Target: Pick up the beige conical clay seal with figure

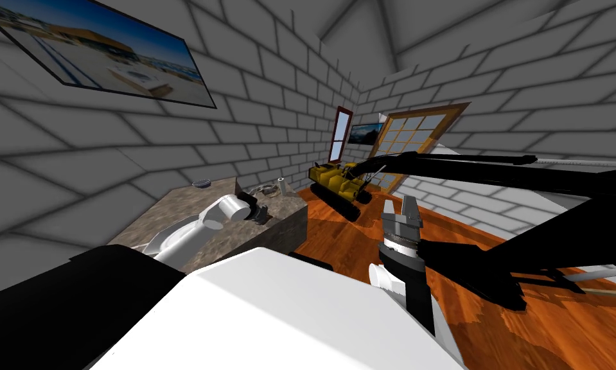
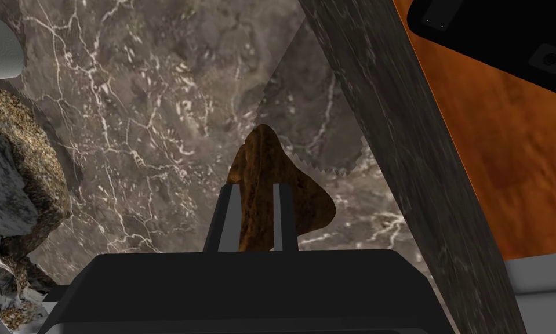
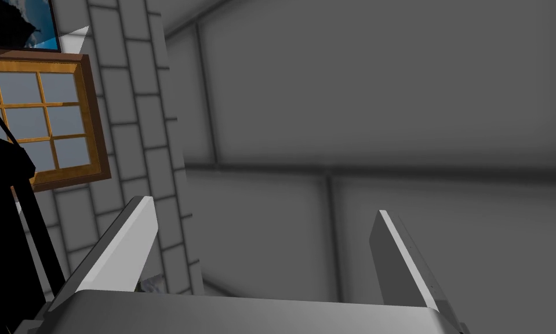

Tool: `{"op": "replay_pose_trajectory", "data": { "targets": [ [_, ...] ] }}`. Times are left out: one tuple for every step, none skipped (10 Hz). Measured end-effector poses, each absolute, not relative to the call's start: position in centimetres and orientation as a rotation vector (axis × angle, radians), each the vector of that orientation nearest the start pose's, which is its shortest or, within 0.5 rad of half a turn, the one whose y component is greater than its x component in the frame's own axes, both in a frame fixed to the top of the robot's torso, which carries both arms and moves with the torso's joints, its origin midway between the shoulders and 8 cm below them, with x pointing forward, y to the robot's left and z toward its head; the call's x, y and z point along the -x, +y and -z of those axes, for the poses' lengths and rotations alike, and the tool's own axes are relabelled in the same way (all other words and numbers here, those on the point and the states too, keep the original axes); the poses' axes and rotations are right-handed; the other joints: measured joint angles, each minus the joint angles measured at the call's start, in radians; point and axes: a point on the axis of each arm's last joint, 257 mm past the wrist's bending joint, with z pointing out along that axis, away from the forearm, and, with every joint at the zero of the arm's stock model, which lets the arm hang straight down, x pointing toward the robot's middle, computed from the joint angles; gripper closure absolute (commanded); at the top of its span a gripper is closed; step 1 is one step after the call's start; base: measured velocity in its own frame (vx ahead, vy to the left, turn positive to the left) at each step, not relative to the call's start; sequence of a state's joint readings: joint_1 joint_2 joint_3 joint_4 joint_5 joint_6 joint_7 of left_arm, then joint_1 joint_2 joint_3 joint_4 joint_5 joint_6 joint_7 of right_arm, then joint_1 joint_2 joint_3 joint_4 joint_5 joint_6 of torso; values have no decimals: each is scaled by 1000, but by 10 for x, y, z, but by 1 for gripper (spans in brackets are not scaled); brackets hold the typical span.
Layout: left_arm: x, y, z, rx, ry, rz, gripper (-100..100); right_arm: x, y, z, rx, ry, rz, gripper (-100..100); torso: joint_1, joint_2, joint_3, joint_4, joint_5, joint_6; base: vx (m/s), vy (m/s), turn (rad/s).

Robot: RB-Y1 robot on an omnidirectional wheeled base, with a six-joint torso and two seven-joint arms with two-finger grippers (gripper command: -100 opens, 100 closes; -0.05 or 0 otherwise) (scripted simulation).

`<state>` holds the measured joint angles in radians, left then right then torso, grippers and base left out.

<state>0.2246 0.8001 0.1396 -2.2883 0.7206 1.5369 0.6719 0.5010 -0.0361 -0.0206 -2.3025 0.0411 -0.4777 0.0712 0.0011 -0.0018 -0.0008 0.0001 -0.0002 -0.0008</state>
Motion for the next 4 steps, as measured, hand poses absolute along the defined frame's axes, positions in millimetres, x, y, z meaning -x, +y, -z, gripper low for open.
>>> {"op": "replay_pose_trajectory", "data": {
  "targets": [
    [-319, 358, 266, 2296, 1647, 494, 100, -343, -277, -30, -575, 680, -1190, 0, 0, 0, 0, 0, 0, 0, 42, 17, 71],
    [-316, 354, 263, 2291, 1656, 495, 100, -343, -277, -30, -575, 680, -1190, 0, 0, 0, 0, 0, 0, 0, 44, 18, 68],
    [-314, 350, 261, 2285, 1666, 496, 100, -343, -277, -30, -575, 680, -1190, 0, -1, 0, 0, 0, 0, 0, 19, 7, 13],
    [-313, 350, 261, 2286, 1666, 495, 0, -343, -277, -30, -575, 680, -1190, 0, -1, 1, 1, 0, 0, 1, 0, 0, 0]
  ]
}}
